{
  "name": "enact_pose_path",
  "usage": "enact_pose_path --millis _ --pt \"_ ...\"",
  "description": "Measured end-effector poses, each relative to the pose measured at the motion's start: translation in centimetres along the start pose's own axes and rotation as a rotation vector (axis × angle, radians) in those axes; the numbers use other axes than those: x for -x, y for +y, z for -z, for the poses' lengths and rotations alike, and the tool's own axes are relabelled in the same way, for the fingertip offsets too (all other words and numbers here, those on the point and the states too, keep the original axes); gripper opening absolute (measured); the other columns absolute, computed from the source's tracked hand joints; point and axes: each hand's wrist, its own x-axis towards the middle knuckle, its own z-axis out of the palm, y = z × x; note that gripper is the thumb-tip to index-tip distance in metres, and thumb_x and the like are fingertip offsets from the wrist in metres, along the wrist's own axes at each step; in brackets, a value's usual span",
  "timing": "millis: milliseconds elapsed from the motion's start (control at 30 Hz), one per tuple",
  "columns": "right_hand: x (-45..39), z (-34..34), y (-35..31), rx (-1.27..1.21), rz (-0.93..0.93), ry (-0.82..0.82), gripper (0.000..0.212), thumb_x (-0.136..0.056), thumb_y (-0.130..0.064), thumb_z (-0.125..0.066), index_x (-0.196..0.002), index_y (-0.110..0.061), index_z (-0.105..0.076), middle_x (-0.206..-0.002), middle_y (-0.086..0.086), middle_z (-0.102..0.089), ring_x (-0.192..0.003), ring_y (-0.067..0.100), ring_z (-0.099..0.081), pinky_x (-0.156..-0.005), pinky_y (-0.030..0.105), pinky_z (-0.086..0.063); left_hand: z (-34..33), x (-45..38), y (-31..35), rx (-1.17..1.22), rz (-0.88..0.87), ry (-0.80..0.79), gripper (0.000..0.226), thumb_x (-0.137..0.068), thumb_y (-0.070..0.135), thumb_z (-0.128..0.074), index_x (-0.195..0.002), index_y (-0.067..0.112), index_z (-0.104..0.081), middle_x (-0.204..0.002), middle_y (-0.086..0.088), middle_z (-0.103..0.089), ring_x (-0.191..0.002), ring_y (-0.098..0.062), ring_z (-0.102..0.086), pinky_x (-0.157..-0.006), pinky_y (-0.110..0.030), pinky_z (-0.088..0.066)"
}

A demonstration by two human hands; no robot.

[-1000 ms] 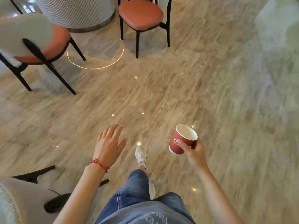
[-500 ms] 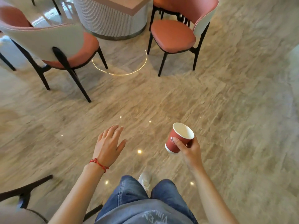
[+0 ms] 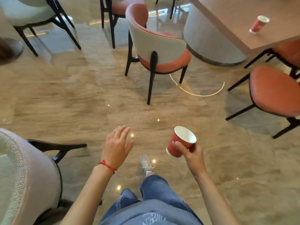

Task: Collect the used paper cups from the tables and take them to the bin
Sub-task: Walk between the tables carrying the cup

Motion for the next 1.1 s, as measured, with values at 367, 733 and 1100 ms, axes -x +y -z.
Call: enact_pose_path --millis 367,733,1100 --pt "-18.5 -13.6 -9.2 0.11 0.044 -0.375 0.049 -0.07 -0.017 -0.079 -0.11 -0.031 -0.054 -0.103 -0.01 -0.066 -0.088 -0.002 -0.063 -0.067 0.012 -0.05 5.6 -12.3 -6.9 -0.043 0.267 0.07 0.057 -0.083 0.037 -0.039 -0.113 -0.005 -0.062 -0.115 -0.026 -0.063 -0.109 -0.04 -0.06 -0.087 -0.052 -0.051" --pt "-28.9 -28.2 -11.8 0.141 0.015 -0.455 0.048 -0.07 -0.015 -0.078 -0.11 -0.028 -0.054 -0.102 -0.008 -0.065 -0.088 -0.003 -0.063 -0.066 0.01 -0.049 9.3 -22.1 -19.9 -0.082 0.394 0.145 0.055 -0.084 0.038 -0.04 -0.11 -0.006 -0.063 -0.111 -0.027 -0.064 -0.104 -0.041 -0.062 -0.079 -0.052 -0.053" --pt "-37.0 -45.5 -18.6 0.201 0.085 -0.539 0.044 -0.072 -0.02 -0.078 -0.102 -0.037 -0.052 -0.101 -0.015 -0.063 -0.088 -0.011 -0.061 -0.067 0.009 -0.049 17.3 -30.8 -34.1 -0.1 0.49 0.154 0.069 -0.093 0.052 -0.027 -0.11 -0.004 -0.063 -0.111 -0.025 -0.064 -0.104 -0.04 -0.062 -0.076 -0.052 -0.052"
